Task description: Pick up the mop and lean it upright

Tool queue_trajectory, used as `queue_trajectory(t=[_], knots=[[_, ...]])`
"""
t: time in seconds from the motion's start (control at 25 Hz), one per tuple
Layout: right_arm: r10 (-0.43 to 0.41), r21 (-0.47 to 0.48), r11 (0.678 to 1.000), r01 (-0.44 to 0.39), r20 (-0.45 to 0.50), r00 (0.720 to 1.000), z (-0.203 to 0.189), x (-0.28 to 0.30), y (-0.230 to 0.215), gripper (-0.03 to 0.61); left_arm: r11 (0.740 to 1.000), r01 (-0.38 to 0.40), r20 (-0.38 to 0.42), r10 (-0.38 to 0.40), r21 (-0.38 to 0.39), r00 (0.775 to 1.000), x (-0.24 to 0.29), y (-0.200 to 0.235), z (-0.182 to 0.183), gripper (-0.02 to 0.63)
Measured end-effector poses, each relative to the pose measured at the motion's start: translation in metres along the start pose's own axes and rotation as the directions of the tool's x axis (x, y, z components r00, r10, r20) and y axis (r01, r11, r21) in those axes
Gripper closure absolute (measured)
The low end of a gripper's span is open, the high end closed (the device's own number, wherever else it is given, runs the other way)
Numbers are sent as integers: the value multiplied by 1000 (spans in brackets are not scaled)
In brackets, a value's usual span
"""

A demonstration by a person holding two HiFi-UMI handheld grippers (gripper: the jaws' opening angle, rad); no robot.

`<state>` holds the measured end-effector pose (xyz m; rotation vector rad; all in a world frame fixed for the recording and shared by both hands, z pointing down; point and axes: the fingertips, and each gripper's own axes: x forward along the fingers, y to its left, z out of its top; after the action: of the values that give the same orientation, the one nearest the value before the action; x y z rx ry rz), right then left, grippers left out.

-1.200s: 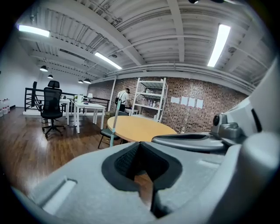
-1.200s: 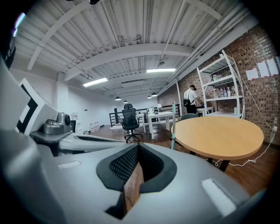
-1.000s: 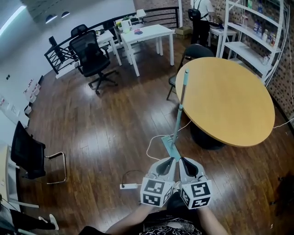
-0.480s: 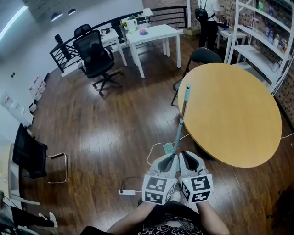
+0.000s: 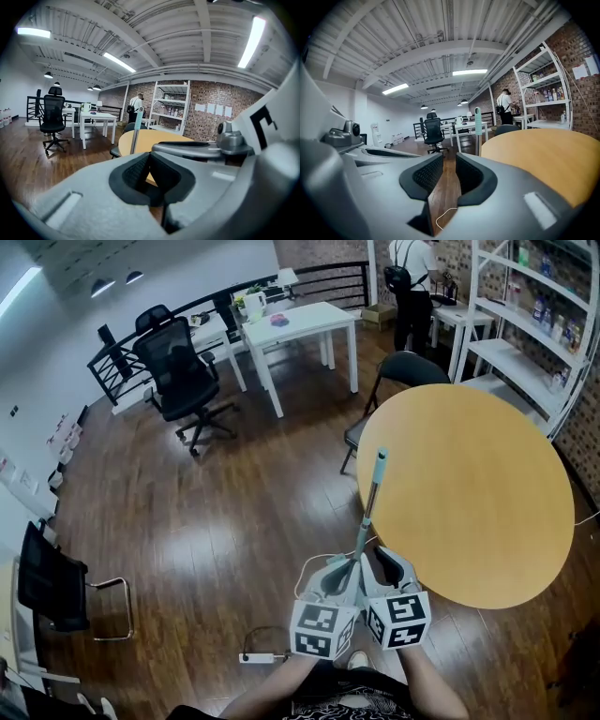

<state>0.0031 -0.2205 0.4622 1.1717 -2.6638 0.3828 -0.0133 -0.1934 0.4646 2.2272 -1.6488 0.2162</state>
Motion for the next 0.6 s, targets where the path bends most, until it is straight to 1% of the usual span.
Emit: queue_trajectory(t=[0.08,0.32,0.44,0.6], knots=[[-19,8,1000,19,-8,1000,2,19,-11,480,1000,15,-2,-15,-1,1000,16,12,6,611],[-81,37,996,83,-39,996,5,74,-41,446,998,56,-25,-56,8,998,56,44,21,611],[-129,51,990,132,-53,990,2,98,-57,411,997,70,-30,-70,15,997,71,63,28,611],[-178,67,981,182,-65,982,0,122,-75,382,996,83,-29,-83,24,996,88,81,40,611]])
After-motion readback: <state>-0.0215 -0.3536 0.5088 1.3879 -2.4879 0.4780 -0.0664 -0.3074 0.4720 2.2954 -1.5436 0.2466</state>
